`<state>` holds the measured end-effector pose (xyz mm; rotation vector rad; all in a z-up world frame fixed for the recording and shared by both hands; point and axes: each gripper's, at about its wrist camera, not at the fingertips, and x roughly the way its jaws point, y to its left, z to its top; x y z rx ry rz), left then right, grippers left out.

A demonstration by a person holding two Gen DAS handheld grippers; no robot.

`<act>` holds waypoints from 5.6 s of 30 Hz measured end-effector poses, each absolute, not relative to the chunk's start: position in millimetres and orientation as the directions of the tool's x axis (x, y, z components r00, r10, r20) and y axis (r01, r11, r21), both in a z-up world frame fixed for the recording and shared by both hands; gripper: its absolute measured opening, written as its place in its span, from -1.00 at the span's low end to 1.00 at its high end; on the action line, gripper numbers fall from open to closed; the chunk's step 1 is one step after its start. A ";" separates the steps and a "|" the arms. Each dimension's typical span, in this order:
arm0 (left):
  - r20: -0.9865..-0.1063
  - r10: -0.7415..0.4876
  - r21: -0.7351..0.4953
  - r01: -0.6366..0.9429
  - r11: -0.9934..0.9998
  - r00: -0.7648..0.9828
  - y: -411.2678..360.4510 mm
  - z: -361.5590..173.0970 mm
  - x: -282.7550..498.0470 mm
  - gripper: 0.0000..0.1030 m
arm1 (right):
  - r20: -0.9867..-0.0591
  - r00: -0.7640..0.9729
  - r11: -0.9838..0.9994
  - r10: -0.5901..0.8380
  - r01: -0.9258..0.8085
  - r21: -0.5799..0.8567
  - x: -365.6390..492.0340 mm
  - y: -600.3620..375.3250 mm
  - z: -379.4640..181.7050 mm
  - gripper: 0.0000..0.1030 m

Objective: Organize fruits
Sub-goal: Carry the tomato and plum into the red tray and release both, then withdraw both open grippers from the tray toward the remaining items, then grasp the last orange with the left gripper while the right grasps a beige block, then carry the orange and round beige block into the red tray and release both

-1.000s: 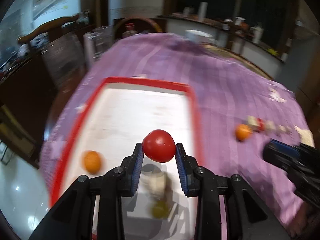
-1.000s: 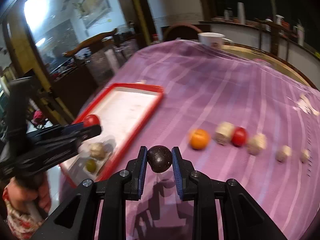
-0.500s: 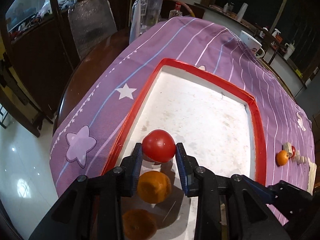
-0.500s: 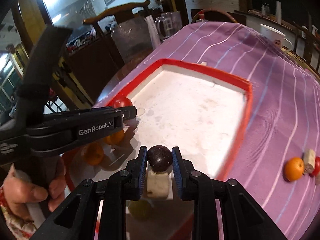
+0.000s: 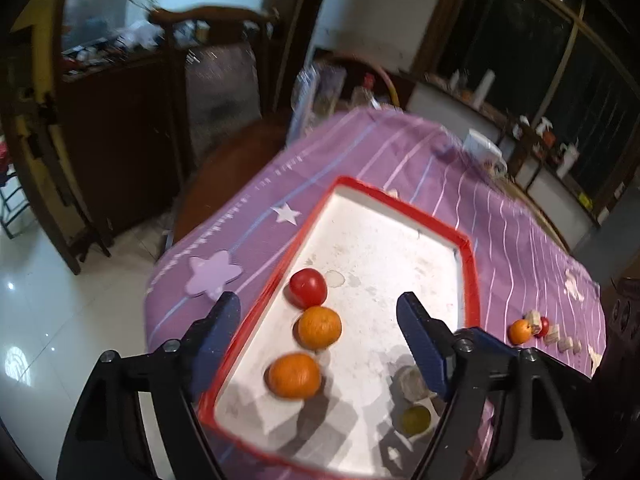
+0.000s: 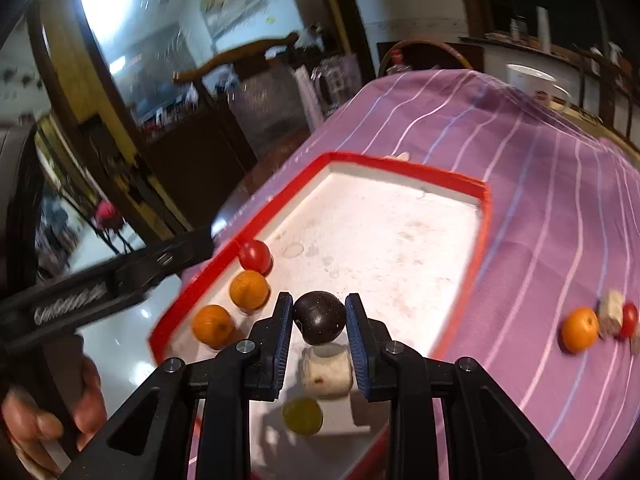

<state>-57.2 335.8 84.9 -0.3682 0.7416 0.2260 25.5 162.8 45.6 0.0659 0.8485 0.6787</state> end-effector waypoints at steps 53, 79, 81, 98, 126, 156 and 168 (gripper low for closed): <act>-0.686 0.246 0.141 -0.206 0.968 0.685 182.5 77.2 -82.7 0.59 | -0.608 0.629 0.872 0.485 -0.292 0.394 -44.5 19.8 47.3 -0.05; -0.782 0.117 0.113 -0.046 0.993 0.612 129.7 60.3 -24.2 0.60 | -0.671 0.692 0.950 0.267 -0.071 0.304 -19.4 -128.1 58.3 -0.01; -0.782 0.095 0.114 -0.009 0.993 0.616 115.0 58.2 -12.4 0.60 | -0.687 0.697 0.965 0.207 -0.029 0.261 -10.8 -149.7 57.7 -0.01; -0.797 -0.081 0.003 0.139 0.990 0.598 72.6 24.0 69.4 0.60 | -0.766 0.630 0.991 0.129 -0.105 0.080 73.4 -146.2 15.9 -0.01; -0.749 -0.232 -0.139 0.195 0.971 0.620 102.2 62.2 22.7 -0.38 | -0.728 0.679 0.992 0.095 -0.130 0.008 46.8 -104.2 50.9 -0.51; -0.842 -0.078 -0.203 -0.180 0.962 0.534 326.5 31.3 64.1 -0.35 | -0.786 0.423 0.802 0.451 -0.579 0.149 58.3 185.9 12.1 -0.49; -0.773 -0.046 -0.220 -0.198 0.955 0.633 324.9 72.4 23.7 0.30 | -0.745 0.470 0.818 0.474 -0.548 0.175 48.0 172.8 34.9 -0.40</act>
